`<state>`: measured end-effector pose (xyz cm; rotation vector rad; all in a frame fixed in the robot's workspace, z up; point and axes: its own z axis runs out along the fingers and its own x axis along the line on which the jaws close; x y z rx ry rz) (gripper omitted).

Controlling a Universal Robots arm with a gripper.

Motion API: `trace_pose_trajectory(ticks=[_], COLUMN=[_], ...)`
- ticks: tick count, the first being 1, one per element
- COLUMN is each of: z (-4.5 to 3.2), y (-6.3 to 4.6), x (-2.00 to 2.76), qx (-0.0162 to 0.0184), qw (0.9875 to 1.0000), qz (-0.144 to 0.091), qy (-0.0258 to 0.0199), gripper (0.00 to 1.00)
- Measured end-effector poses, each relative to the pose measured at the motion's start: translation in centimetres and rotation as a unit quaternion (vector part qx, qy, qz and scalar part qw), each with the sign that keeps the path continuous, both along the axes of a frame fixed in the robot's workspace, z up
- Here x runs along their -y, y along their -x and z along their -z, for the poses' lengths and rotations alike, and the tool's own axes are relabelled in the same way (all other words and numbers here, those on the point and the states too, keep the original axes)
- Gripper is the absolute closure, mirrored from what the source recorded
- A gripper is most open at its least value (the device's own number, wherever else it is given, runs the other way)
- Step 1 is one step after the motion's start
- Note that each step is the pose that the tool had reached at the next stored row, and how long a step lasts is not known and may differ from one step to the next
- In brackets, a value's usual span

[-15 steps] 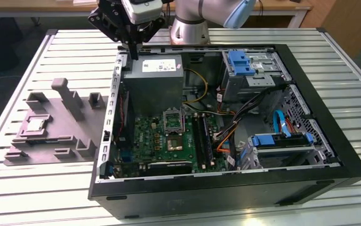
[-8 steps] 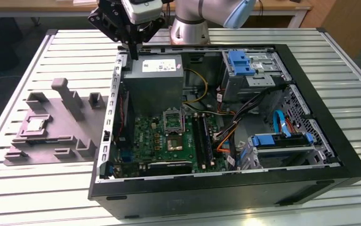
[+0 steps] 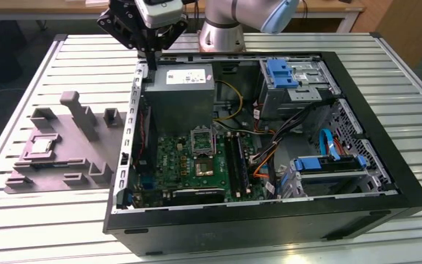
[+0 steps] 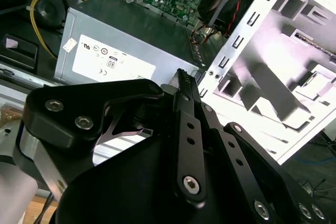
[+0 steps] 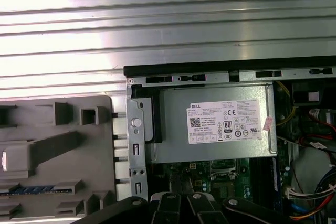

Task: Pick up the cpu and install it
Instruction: 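Reach for the cpu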

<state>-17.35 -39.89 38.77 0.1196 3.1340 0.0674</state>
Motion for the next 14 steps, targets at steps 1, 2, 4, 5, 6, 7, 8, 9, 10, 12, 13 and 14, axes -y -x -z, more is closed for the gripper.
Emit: trace_pose_trajectory(ticks=[1, 2, 4, 5, 6, 7, 8, 9, 10, 12, 13, 14], z=[0.0, 0.0, 0.0, 0.0, 0.0, 0.0, 0.02, 0.06, 0.06, 0.06, 0.06, 0.1], y=[0.08, 0.12, 0.25, 0.3, 0.34, 0.35, 0.4, 0.4, 0.4, 0.4, 0.41, 0.46], x=[0.0, 0.0, 0.0, 0.0, 0.0, 0.0, 0.0, 0.0, 0.0, 0.0, 0.0, 0.0], qx=[0.0, 0.0, 0.0, 0.0, 0.0, 0.0, 0.0, -0.0001, -0.0001, -0.0002, -0.0002, -0.0008], qw=[1.0, 1.0, 1.0, 1.0, 1.0, 1.0, 1.0, 1.0, 1.0, 1.0, 1.0, 1.0], qz=[0.0, 0.0, 0.0, 0.0, 0.0, 0.0, 0.0, 0.0, 0.0, 0.0, 0.0, 0.0], qy=[0.0, 0.0, 0.0, 0.0, 0.0, 0.0, 0.0, 0.0, 0.0, 0.0, 0.0, 0.0], gripper=[0.89, 0.89, 0.89, 0.89, 0.89, 0.89, 0.89, 0.89, 0.89, 0.89, 0.89, 0.89])
